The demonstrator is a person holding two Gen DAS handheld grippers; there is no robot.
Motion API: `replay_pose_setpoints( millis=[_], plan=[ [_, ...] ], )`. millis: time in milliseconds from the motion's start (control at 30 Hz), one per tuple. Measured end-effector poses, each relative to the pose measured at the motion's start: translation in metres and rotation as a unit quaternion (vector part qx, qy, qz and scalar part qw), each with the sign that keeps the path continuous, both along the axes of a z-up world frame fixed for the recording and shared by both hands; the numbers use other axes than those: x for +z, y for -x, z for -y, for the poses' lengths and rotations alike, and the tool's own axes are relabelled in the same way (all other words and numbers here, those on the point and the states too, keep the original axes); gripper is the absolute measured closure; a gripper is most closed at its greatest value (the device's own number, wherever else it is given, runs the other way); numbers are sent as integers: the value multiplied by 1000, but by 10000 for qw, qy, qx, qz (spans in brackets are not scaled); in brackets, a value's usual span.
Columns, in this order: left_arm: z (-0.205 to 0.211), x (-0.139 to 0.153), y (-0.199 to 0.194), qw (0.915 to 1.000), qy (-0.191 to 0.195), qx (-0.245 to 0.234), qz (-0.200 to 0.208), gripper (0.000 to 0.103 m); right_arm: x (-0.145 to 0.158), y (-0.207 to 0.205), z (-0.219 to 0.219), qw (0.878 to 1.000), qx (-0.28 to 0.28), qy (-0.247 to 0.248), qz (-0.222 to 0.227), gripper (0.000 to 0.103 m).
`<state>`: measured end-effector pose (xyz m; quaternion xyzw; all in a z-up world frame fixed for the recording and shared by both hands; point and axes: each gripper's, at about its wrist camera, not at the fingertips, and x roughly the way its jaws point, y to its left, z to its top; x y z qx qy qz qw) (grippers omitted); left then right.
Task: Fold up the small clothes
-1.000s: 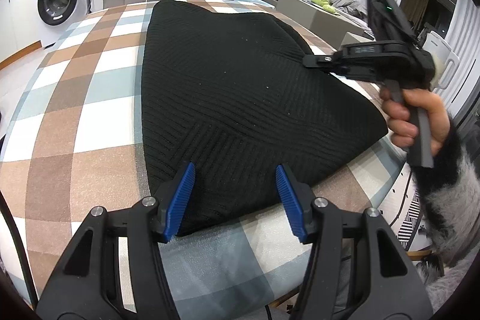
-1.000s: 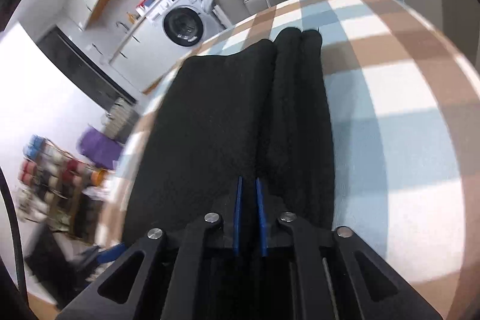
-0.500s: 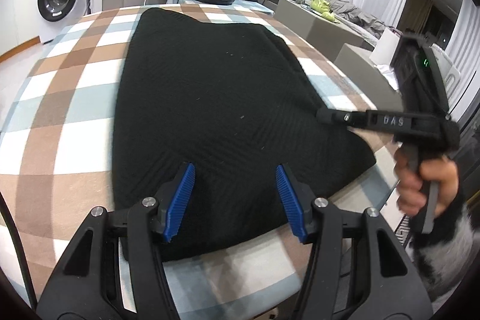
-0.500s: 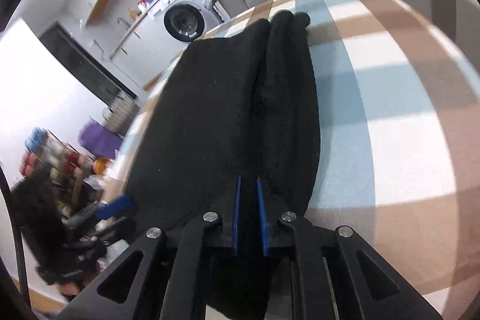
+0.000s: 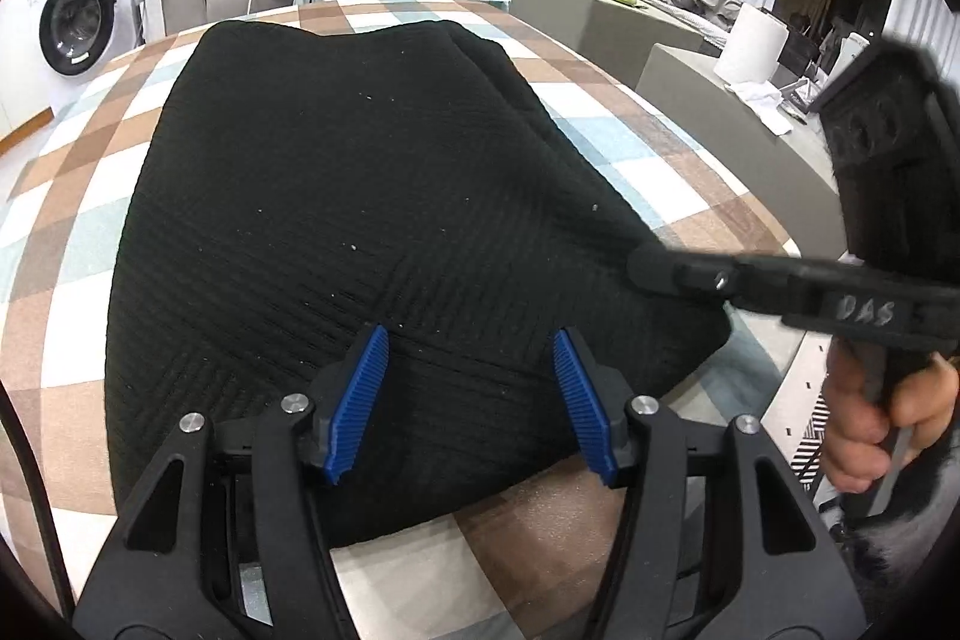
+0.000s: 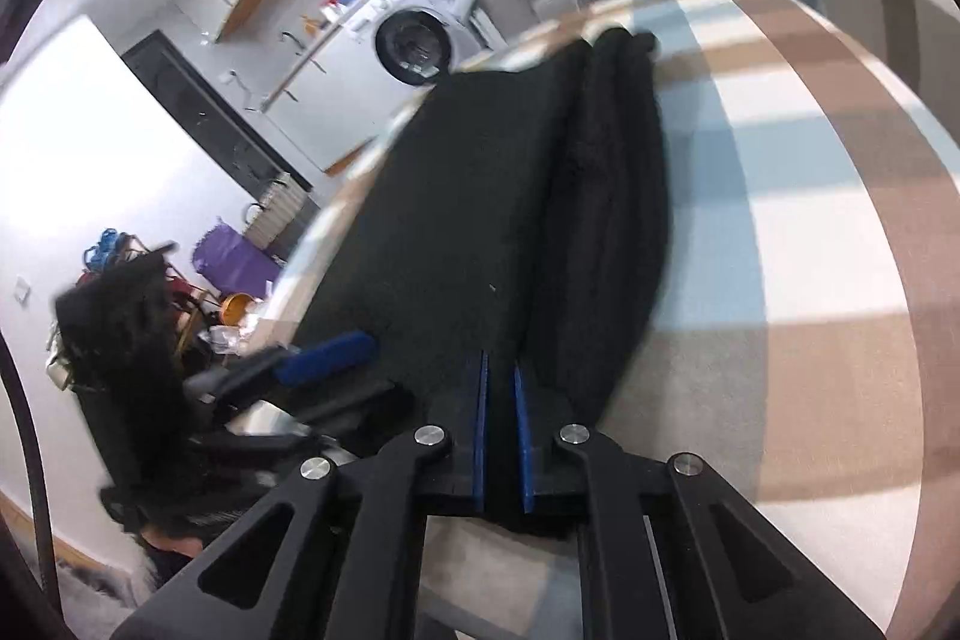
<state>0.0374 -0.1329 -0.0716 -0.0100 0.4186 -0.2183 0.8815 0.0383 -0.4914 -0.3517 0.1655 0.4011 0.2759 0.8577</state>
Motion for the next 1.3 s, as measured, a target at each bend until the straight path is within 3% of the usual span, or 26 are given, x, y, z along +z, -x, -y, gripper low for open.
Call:
replay_pose_setpoints(
  millis=[67, 200, 300, 433, 600, 733, 833, 867, 900, 933, 1000, 1033, 1167, 1267, 1300],
  plan=[
    [2, -1, -2, 10000, 34, 21, -31, 45, -1, 5, 5, 10000, 25, -87, -15, 95],
    [7, 1, -1, 10000, 7, 42, -51, 45, 4, 16, 6, 9995, 97, 293, 63, 95],
    [5, 8, -1, 9997, 247, -48, -38, 45, 6, 21, 10, 9993, 151, 347, 35, 94],
    [25, 8, 1, 9988, 325, -351, -37, 44, 19, 12, 22, 9999, 53, 148, 48, 86],
    [45, 0, 5, 9990, 47, -449, 20, 37, 31, -36, 19, 9997, -116, 190, 49, 83],
    [43, -1, 3, 9987, 187, -467, -59, 37, 32, -87, 1, 9998, -180, 83, -50, 68],
    [41, -2, 3, 9986, 231, -482, -55, 37, 28, -119, -15, 9996, -197, 175, -134, 68],
    [41, -2, 3, 9985, 238, -496, -49, 37, 28, -124, -19, 9995, -215, 231, -91, 74],
    [40, -2, 3, 9984, 258, -502, -47, 37, 28, -128, -21, 9993, -252, 280, -53, 88],
    [38, -2, 4, 9983, 277, -506, -51, 37, 29, -133, -23, 9992, -252, 295, -102, 95],
    [34, -1, 5, 9980, 333, -528, -65, 37, 37, -132, -21, 9992, -266, 278, 145, 96],
    [32, -1, 6, 9979, 349, -535, -67, 37, 39, -130, -23, 9974, -356, 585, 219, 96],
    [27, -1, 8, 9976, 408, -545, -75, 37, 23, -141, -21, 9970, -418, 625, -182, 95],
    [15, 5, 13, 9983, 407, -416, -43, 37, 33, -121, -10, 9980, -463, 428, -89, 78],
    [5, 9, 14, 9987, 420, -275, -4, 37, 35, -113, -6, 9979, -498, 403, -48, 69]
  ],
)
